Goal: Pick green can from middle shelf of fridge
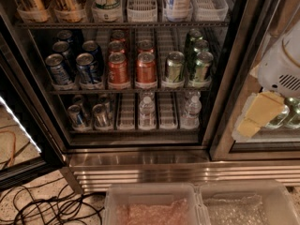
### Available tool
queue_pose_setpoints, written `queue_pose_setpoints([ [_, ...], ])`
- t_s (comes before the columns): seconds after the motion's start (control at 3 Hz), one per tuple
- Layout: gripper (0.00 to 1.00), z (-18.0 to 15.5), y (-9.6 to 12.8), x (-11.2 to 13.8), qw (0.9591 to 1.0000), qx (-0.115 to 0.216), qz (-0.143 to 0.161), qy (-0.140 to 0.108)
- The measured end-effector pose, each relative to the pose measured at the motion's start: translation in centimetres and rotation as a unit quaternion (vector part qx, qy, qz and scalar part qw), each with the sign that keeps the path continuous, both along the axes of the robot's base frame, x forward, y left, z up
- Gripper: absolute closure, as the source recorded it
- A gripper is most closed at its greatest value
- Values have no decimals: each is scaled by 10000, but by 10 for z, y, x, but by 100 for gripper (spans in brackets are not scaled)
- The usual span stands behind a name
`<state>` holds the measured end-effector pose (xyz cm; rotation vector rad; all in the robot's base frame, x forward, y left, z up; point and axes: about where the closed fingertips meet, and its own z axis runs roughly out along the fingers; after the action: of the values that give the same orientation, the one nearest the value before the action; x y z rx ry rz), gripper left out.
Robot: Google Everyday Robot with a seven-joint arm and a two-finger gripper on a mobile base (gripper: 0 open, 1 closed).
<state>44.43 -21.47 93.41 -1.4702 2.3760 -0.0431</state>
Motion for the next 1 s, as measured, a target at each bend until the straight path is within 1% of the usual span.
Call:
queue_pose_setpoints([
  [0.33, 0, -29, 3, 10, 9964, 311, -752, 222],
  [0.67, 0, -28, 4, 9, 9946, 369, -944, 240],
  [1.0, 0, -28, 4, 9, 9946, 370, -943, 237],
])
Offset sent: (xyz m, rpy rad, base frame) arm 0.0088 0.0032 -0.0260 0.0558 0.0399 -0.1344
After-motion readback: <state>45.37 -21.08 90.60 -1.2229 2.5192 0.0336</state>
